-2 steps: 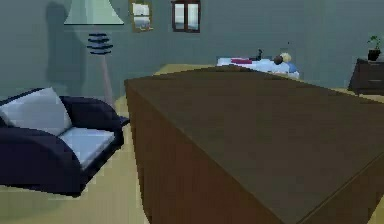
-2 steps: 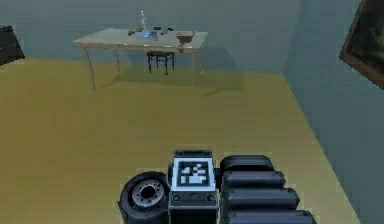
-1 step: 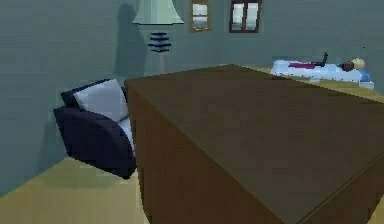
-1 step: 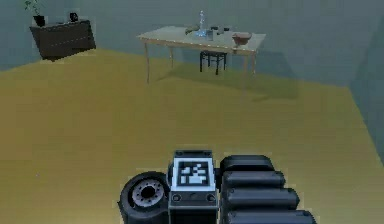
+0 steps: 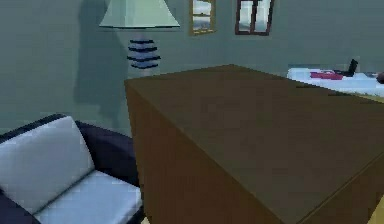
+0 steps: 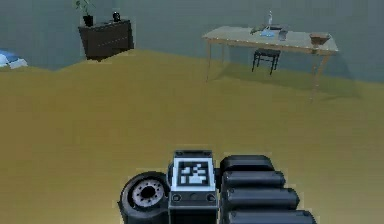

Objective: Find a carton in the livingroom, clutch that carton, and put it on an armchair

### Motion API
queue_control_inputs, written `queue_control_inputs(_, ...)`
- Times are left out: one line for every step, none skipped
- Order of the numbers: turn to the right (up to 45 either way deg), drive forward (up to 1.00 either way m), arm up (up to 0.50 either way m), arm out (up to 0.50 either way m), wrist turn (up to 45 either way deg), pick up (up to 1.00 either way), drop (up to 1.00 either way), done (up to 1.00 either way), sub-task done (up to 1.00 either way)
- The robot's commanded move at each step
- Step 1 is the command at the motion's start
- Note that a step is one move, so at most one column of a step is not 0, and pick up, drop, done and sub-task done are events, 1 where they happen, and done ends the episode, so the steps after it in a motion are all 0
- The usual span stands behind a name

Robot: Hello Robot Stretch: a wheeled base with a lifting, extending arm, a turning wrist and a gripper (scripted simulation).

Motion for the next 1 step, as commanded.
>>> queue_control_inputs(-3.0,0.0,0.0,0.0,0.0,0.0,0.0,0.0,0.0)
